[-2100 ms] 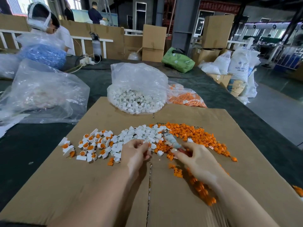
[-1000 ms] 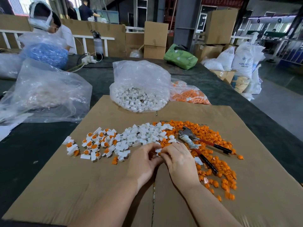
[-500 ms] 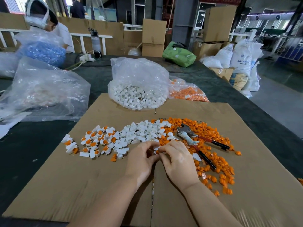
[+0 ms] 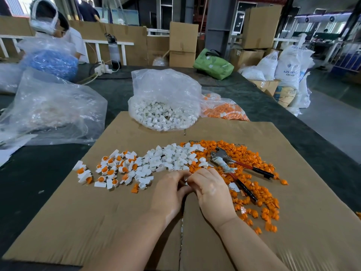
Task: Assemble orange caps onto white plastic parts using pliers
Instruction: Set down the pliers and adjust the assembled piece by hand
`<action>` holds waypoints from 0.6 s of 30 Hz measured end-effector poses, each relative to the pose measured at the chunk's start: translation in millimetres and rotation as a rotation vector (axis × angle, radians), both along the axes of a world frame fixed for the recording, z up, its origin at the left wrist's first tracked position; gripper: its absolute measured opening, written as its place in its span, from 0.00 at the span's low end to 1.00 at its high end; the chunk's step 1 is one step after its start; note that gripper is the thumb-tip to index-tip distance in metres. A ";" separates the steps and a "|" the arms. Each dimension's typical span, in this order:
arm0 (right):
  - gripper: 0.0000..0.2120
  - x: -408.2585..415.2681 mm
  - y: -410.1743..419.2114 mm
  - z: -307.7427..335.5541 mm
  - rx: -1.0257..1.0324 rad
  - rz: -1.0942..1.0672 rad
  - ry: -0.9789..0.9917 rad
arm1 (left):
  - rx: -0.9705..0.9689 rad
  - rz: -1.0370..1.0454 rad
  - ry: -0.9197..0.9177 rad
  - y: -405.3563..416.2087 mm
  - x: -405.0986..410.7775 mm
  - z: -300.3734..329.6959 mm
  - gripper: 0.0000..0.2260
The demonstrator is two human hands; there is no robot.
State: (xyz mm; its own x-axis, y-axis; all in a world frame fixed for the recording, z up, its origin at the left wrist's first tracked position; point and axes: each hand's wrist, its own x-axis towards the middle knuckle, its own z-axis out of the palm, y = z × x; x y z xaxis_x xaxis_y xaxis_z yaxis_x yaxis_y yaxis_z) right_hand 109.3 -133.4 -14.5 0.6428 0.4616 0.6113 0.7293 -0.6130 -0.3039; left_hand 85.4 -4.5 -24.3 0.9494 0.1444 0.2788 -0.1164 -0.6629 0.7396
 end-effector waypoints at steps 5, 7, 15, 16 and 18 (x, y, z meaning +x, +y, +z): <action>0.11 0.6 -2.5 -3.6 0.137 -0.108 0.089 | -0.086 0.059 0.057 0.9 1.6 -1.4 0.14; 0.10 1.8 -3.9 -4.3 0.178 -0.160 0.110 | -0.086 0.065 0.076 1.4 2.1 -1.5 0.15; 0.12 1.9 -3.1 -5.7 0.114 -0.189 0.078 | -0.181 0.063 0.094 0.1 -1.7 4.9 0.13; 0.12 1.9 -3.2 -6.1 0.111 -0.201 0.083 | -0.210 0.069 0.089 -0.9 -2.3 6.6 0.12; 0.12 1.9 -2.7 -6.6 0.105 -0.218 0.088 | -0.241 0.106 0.066 -1.7 -3.0 8.6 0.12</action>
